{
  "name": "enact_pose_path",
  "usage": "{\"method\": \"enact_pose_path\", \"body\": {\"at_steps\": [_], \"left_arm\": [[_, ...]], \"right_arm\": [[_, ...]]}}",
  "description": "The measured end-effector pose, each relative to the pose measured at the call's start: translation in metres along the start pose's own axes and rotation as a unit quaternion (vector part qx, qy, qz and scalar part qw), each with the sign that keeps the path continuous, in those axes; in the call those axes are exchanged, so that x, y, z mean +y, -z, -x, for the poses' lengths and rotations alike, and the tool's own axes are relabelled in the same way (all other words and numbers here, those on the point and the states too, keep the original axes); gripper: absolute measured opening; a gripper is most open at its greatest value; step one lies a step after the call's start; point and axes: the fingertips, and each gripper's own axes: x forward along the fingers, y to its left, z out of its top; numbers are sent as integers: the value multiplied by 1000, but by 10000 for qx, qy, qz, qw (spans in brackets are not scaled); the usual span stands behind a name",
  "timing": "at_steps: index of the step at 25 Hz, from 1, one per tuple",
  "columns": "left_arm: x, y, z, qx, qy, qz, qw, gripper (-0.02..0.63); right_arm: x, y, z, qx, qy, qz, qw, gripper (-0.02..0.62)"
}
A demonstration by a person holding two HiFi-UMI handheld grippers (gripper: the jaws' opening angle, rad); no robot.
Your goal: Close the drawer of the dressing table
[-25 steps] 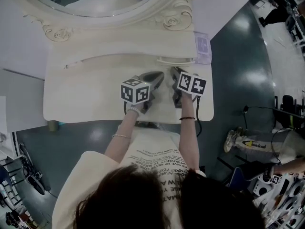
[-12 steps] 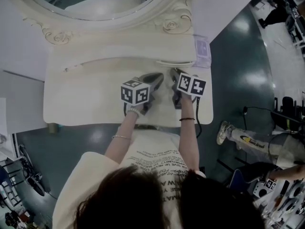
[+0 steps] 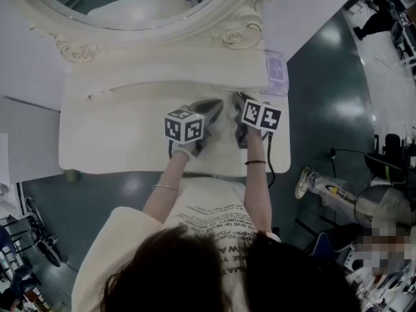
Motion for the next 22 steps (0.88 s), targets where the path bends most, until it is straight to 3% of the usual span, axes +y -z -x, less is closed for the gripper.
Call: {"method": "enact_pose_path", "body": {"at_steps": [22], "left_arm": [[9,-8,-8,-30,-106,40,9999,-2]], "right_arm": [[0,-14,-10,-19,-172,12,9999,101]]}}
